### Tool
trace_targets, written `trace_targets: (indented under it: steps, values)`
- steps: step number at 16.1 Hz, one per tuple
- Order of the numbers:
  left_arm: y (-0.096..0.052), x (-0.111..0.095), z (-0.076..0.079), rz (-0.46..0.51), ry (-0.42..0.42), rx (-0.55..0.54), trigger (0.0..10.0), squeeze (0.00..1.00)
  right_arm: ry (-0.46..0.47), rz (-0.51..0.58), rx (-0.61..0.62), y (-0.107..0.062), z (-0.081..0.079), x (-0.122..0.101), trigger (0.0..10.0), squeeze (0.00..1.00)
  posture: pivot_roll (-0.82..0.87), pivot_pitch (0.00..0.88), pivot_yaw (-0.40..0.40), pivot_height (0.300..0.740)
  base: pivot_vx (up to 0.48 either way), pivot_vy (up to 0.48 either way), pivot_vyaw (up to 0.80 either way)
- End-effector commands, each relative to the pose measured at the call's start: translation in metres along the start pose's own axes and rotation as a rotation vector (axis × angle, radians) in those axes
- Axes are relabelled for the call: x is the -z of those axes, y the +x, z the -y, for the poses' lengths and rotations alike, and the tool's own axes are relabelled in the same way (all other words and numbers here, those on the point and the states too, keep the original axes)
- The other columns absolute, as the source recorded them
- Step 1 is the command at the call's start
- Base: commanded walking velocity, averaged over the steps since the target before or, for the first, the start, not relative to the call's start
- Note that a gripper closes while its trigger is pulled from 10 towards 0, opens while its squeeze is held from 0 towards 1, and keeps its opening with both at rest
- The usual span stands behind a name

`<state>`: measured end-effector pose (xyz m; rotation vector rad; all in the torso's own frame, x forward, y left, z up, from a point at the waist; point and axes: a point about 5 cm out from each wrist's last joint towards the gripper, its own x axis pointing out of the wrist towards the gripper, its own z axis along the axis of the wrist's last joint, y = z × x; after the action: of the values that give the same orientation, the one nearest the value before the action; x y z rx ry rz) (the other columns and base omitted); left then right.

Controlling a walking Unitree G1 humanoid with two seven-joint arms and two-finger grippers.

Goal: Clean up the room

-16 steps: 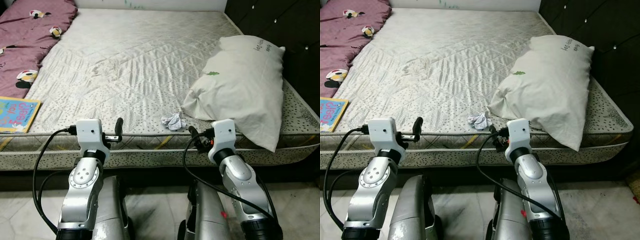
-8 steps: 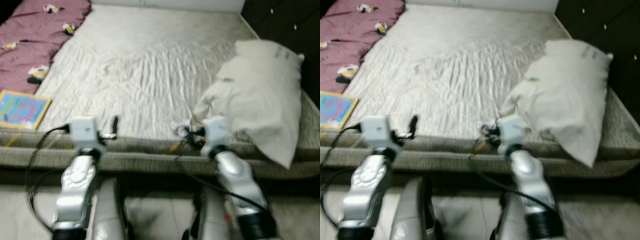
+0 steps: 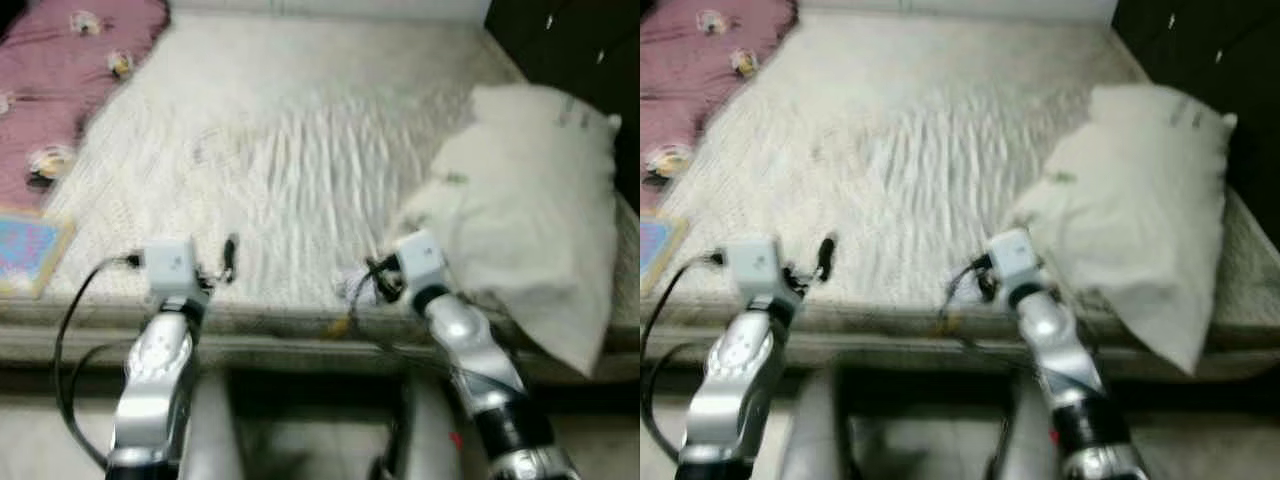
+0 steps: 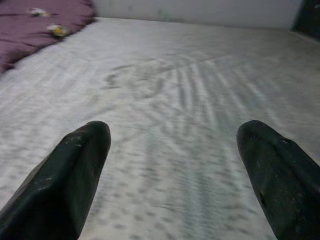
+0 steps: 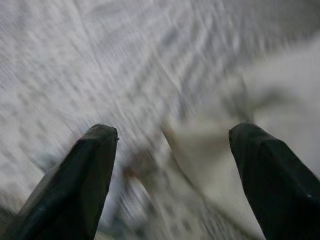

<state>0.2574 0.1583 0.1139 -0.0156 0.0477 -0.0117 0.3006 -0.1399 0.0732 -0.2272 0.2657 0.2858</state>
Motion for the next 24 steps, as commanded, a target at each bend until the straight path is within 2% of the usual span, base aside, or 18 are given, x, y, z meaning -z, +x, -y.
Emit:
trace_targets:
  steps: [1, 2, 3, 5, 6, 8, 11, 14, 20, 24]
  values:
    - [-0.007, 0.004, -0.011, -0.03, 0.026, -0.052, 10.0, 0.0, 0.054, 0.036, -0.032, 0.005, -0.005, -0.004, 10.0, 0.0, 0.08, 0.0, -0.035, 0.52, 0.0, 0.0, 0.0]
    - [-0.012, 0.004, -0.015, -0.032, 0.025, -0.069, 10.0, 0.0, -0.033, 0.023, -0.048, 0.008, -0.009, -0.002, 10.0, 0.0, 0.09, 0.0, -0.039, 0.52, 0.0, 0.0, 0.0]
    - [-0.017, 0.004, -0.017, -0.036, 0.041, -0.074, 10.0, 0.0, -0.058, -0.008, -0.118, 0.011, -0.017, 0.001, 10.0, 0.0, 0.11, 0.0, -0.042, 0.52, 0.0, 0.0, 0.0]
    - [-0.023, 0.004, -0.019, -0.04, 0.055, -0.077, 10.0, 0.0, -0.078, -0.002, -0.203, 0.015, -0.03, 0.001, 10.0, 0.0, 0.14, 0.0, -0.045, 0.52, 0.0, 0.0, 0.0]
    - [-0.027, 0.003, -0.019, -0.042, 0.057, -0.079, 10.0, 0.0, -0.052, -0.018, -0.245, 0.019, -0.037, 0.003, 10.0, 0.0, 0.16, 0.0, -0.048, 0.52, 0.0, 0.0, 0.0]
    - [-0.033, 0.002, -0.022, -0.052, 0.066, -0.087, 10.0, 0.0, -0.059, 0.001, -0.261, 0.028, -0.042, 0.001, 10.0, 0.0, 0.17, 0.0, -0.046, 0.52, 0.0, 0.0, 0.0]
    - [-0.038, 0.003, -0.024, -0.064, 0.077, -0.094, 10.0, 0.0, -0.064, 0.02, -0.226, 0.038, -0.045, -0.007, 10.0, 0.0, 0.19, 0.0, -0.046, 0.52, 0.0, 0.0, 0.0]
    - [-0.046, -0.002, -0.026, -0.065, 0.088, -0.107, 10.0, 0.0, -0.055, 0.006, -0.141, 0.049, -0.043, -0.01, 10.0, 0.0, 0.22, 0.0, -0.052, 0.52, 0.0, 0.0, 0.0]
    - [-0.065, -0.005, -0.029, -0.085, 0.1, -0.119, 10.0, 0.0, -0.085, -0.128, -0.084, 0.055, -0.051, 0.003, 10.0, 0.0, 0.27, 0.037, -0.054, 0.52, 0.0, 0.0, 0.0]
    - [-0.069, -0.007, -0.029, -0.101, 0.104, -0.113, 10.0, 0.0, -0.09, -0.204, -0.098, 0.054, -0.059, 0.013, 10.0, 0.0, 0.27, 0.065, -0.054, 0.52, 0.0, 0.0, 0.0]
